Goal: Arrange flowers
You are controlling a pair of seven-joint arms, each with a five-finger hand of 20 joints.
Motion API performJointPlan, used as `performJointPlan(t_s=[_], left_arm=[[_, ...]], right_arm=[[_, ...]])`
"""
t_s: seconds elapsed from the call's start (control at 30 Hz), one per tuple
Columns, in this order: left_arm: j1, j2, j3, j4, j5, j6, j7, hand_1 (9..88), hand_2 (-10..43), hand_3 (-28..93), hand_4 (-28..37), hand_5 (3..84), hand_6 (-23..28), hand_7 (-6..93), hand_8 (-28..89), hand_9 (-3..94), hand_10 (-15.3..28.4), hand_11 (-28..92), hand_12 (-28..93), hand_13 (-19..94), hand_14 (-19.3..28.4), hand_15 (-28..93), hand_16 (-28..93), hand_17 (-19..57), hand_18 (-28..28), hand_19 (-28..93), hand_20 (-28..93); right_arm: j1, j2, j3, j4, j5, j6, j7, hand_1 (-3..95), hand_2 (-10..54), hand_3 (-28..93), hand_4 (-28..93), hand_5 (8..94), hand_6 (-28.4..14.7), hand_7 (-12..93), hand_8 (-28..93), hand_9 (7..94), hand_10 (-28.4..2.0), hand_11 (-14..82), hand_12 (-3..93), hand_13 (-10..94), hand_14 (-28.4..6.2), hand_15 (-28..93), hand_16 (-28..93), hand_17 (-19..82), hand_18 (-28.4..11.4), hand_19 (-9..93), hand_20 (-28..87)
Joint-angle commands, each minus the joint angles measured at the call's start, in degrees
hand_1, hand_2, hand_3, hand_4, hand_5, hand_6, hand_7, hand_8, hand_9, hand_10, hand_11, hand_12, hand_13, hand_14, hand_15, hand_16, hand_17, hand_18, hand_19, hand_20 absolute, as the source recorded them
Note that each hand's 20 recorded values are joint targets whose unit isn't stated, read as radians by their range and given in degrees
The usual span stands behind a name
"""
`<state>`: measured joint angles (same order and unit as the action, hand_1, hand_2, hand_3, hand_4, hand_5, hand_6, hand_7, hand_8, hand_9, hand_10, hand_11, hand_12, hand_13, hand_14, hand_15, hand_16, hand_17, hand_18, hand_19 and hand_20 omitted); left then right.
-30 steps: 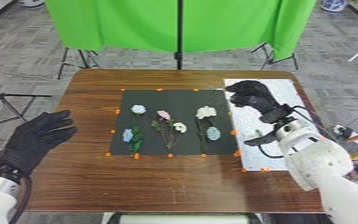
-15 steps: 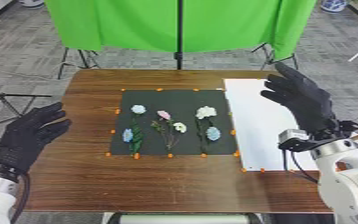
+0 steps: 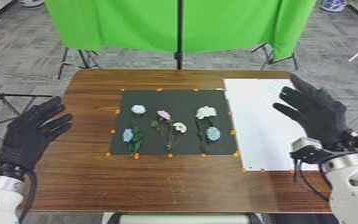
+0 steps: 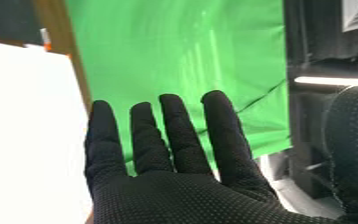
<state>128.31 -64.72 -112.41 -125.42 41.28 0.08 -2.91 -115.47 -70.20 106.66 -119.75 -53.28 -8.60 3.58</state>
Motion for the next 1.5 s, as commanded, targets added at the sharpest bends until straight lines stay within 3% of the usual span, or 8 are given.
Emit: performJointPlan(t_s=[0.03, 0.47, 0.8, 0.83, 0.87, 1.03, 1.27, 1.5], left_arm=[[0.7, -3.39, 2.66, 1.08, -0.07, 0.21, -0.29, 24.2, 3.2, 73, -28.3, 33.1, 5.5, 20.6, -11, 24.0, 12.5, 24, 14, 19, 16.7, 39, -5, -7.6, 24.2, 58, -3], [-2.2, -6.96, 5.41, 2.50, 0.64, -1.25, 0.78, 24.2, 3.0, 73, -28.3, 32.1, 5.4, 21.2, -11, 23.1, 12.3, 24, 14, 18, 16.5, 39, -5, -8.1, 24.2, 58, -2], [-3.3, -6.07, 7.12, 3.27, -0.19, -0.78, -0.28, 23.8, 2.9, 73, -28.3, 32.3, 5.4, 21.2, -11, 23.7, 12.4, 25, 14, 18, 16.5, 39, -4, -8.3, 23.8, 57, -2], [-4.7, -5.42, 7.68, 3.94, 0.13, -1.46, 1.02, 23.7, 2.9, 73, -28.3, 32.4, 5.4, 21.2, -11, 23.7, 12.4, 25, 14, 18, 16.5, 39, -4, -8.3, 23.8, 57, -2], [-5.6, -5.01, 7.43, 4.23, 0.44, -2.94, -0.26, 23.6, 2.8, 73, -28.3, 32.4, 5.5, 21.2, -11, 23.7, 12.5, 25, 14, 18, 16.5, 39, -4, -8.3, 23.8, 57, -1], [-1.7, -7.26, 6.17, 2.53, 0.47, -1.47, -1.44, 23.4, 3.2, 72, -28.3, 32.4, 5.5, 21.5, -11, 23.8, 12.7, 25, 14, 18, 16.5, 39, -4, -8.4, 23.6, 57, -1], [-4.8, -5.05, 6.51, 3.37, 0.98, -2.42, -0.97, 23.6, 2.9, 73, -28.3, 32.7, 5.6, 21.5, -11, 24.0, 12.8, 26, 14, 18, 16.7, 40, -4, -8.4, 23.6, 57, 0], [-1.6, -5.45, 5.47, 2.26, 0.35, -1.12, -1.55, 23.8, 3.0, 72, -28.3, 32.8, 5.7, 21.6, -11, 24.2, 12.8, 26, 14, 18, 16.7, 41, -5, -8.3, 23.6, 57, 0]], right_arm=[[-1.6, -3.9, -1.2, -0.2, -2.7, -0.5, 0.4, 10.2, -2.2, 83, -28, 34.1, -4.7, 8, -8, 32.0, -13.2, 5.9, 22.5, 22, -11.0, 2, 39, -5, -20.2, 36, 18], [0.1, -2.2, -2.7, -1.4, -2.6, -2.6, 0.7, 10.5, -1.6, 82, -27, 33.5, -4.9, 9, -9, 31.6, -13.4, 6.0, 22.2, 21, -11.0, 2, 39, -5, -20.3, 36, 17], [-0.9, -2.6, -3.2, -1.4, -1.9, -0.7, -0.5, 10.5, -1.4, 83, -27, 33.9, -4.9, 9, -9, 31.9, -13.1, 6.4, 22.1, 22, -11.0, 2, 39, -5, -20.2, 37, 17], [-0.7, -3.2, -3.3, -1.1, -1.7, -0.4, -2.9, 10.6, -1.4, 83, -27, 33.9, -4.9, 9, -9, 31.9, -13.2, 6.4, 22.1, 22, -10.9, 2, 39, -5, -20.2, 37, 17], [-1.7, -3.7, -3.5, -1.4, -0.9, -0.1, -2.2, 10.5, -1.3, 83, -27, 34.3, -5.0, 10, -9, 32.2, -13.3, 6.6, 22.1, 22, -10.9, 2, 39, -5, -20.3, 37, 17], [-2.4, -4.0, -4.0, -1.2, 0.6, -1.1, -1.2, 10.9, -0.9, 83, -27, 34.9, -5.0, 10, -9, 32.4, -13.3, 7.3, 21.9, 22, -11.0, 4, 39, -4, -20.3, 38, 17], [-3.2, -2.9, -3.7, -1.8, 0.1, 1.6, -2.6, 10.9, -0.9, 83, -27, 35.5, -4.8, 11, -10, 33.3, -12.7, 7.9, 21.7, 23, -10.8, 5, 38, -4, -20.4, 38, 18], [-2.0, -3.0, -3.9, -1.2, -1.1, 0.0, -1.6, 11.1, -0.9, 84, -27, 35.8, -4.8, 11, -10, 33.5, -12.4, 8.1, 21.5, 23, -10.8, 5, 38, -4, -20.4, 38, 18]])
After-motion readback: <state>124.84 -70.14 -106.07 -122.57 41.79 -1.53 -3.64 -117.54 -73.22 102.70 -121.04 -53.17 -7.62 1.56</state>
